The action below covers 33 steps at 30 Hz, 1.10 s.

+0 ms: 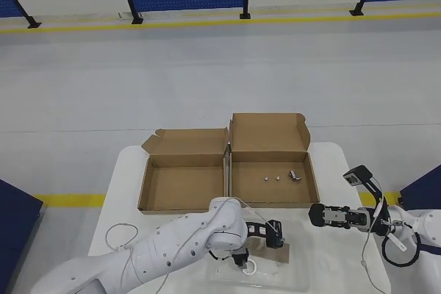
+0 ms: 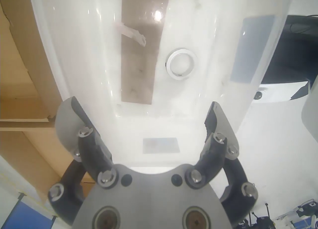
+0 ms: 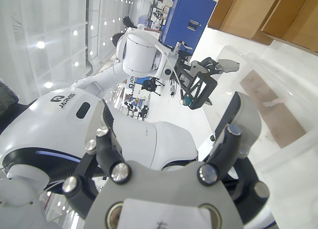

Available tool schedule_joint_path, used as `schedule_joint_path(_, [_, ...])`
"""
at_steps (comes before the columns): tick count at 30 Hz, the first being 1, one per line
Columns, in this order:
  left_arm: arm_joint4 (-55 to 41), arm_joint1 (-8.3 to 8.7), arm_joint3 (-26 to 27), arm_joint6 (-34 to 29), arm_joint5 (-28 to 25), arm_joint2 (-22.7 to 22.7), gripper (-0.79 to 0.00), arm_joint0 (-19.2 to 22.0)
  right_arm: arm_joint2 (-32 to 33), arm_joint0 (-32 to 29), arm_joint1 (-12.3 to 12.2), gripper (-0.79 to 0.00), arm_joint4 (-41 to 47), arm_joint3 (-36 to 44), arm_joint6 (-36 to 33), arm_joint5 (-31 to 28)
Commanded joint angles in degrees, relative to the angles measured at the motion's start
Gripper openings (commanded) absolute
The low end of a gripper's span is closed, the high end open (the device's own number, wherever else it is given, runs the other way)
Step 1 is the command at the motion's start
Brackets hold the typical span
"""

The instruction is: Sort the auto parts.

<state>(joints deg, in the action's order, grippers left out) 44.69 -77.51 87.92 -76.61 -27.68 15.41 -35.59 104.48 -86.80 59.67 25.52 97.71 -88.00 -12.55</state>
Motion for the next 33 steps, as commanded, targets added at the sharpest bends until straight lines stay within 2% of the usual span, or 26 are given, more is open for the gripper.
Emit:
schedule_joint_path(1, [-0.50, -1.22, -2.18, -0.26, 0.26, -2.02, 0.000, 1.25, 0.00, 0.00, 0.00, 0.000, 0.00, 0.00, 0.00, 0.00])
schedule_joint_path(10, [-0.40, -5.35, -8.25, 0.89, -0.88, -5.42, 0.000, 2.96, 0.00, 0.00, 0.00, 0.000, 0.00, 0.00, 0.00, 0.00])
schedule_joint_path(17, [0.06, -5.45, -8.12, 0.76, -0.65, -5.44, 0.000, 3.14, 0.00, 0.00, 0.00, 0.000, 0.00, 0.00, 0.00, 0.00])
schedule_joint_path(20, [2.28, -5.53, -9.05, 1.33, -1.32, -5.67, 0.000, 1.69, 0.00, 0.00, 0.00, 0.000, 0.00, 0.00, 0.00, 0.00])
schedule_joint_path(33, [7.37, -7.64, -13.47, 5.29, -4.17, -5.66, 0.000, -0.57, 0.00, 0.00, 0.00, 0.000, 0.00, 0.00, 0.00, 0.00])
